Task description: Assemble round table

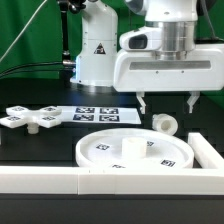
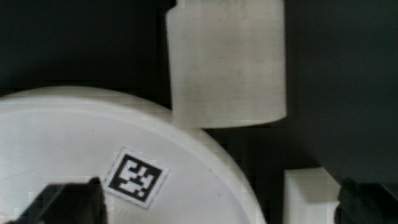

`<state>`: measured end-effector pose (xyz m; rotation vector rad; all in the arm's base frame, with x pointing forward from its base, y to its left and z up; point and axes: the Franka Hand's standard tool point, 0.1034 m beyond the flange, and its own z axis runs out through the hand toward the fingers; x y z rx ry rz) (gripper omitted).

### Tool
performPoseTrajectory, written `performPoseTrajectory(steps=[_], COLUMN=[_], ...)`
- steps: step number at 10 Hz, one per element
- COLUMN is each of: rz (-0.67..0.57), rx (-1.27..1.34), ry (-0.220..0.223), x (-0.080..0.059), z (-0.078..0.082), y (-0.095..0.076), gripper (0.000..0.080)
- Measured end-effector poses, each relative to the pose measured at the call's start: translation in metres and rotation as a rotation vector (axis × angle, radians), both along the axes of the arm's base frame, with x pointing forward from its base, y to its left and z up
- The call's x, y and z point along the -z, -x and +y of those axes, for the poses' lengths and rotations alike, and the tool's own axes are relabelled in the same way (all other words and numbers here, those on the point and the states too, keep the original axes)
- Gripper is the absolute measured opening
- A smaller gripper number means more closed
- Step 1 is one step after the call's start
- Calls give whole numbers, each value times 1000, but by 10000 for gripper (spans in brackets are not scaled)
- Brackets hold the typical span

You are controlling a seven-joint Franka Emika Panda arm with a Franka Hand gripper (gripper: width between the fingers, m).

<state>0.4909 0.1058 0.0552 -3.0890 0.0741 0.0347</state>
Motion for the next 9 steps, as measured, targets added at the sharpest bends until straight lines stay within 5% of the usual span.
performPoseTrajectory(steps=[3, 9], rz=[5, 374], rx=[-6, -30], ry=[-3, 16], x=[2, 12], z=[0, 2], y=[1, 10], gripper=[648, 648])
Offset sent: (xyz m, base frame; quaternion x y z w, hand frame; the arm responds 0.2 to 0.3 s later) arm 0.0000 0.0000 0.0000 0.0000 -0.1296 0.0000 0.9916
